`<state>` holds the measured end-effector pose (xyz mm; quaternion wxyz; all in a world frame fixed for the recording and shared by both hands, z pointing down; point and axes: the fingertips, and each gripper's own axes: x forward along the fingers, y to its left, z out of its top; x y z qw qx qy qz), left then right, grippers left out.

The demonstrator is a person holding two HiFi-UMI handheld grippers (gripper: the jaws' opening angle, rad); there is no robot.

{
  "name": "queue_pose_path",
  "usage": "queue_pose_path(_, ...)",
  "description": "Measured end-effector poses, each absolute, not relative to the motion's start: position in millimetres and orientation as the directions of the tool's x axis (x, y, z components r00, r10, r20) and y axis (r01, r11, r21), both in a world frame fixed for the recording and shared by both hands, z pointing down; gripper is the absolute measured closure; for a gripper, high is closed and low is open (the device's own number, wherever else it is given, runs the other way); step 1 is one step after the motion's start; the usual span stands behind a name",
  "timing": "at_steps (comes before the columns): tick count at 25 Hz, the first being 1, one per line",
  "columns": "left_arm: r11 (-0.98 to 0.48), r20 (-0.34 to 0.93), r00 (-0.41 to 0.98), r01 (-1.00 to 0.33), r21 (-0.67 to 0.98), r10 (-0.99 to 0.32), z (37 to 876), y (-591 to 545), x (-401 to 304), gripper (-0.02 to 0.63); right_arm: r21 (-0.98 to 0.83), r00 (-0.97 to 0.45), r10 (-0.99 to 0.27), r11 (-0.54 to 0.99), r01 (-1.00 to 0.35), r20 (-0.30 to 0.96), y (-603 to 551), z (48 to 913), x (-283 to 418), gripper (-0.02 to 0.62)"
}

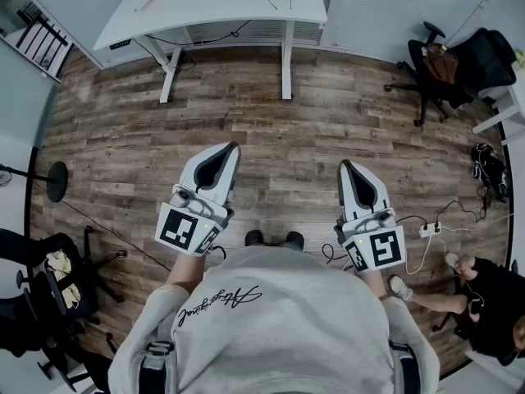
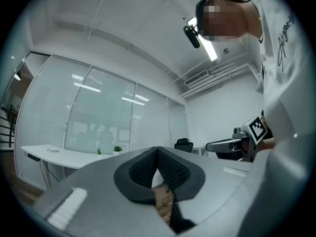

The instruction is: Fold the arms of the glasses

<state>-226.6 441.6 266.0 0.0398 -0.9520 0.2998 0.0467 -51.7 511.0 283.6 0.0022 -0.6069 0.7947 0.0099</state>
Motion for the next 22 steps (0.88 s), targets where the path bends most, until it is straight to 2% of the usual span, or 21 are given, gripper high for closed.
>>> queue_pose_path(19, -0.857, -0.109, 0.857, -0.511, -0.061, -0.503, 267, 457, -214, 0.603, 0.01, -0.259, -0.966, 0.259, -0.966, -0.028, 514, 282, -53, 0.594)
queue_pose_path(20, -0.858, -0.112, 0.858, -0.51, -0.062, -0.501, 266, 458, -214, 0.576, 0.006, -0.257, -0.966, 0.257, -0.967, -0.029, 514, 282, -53, 0.594)
queue_pose_path(22, -0.856, -0.113, 0.856, -0.513, -0.071, -0.504, 265, 458, -214, 0.474, 0.008, -0.25, -0.968, 0.25, -0.968, -0.026, 513, 283, -53, 0.594)
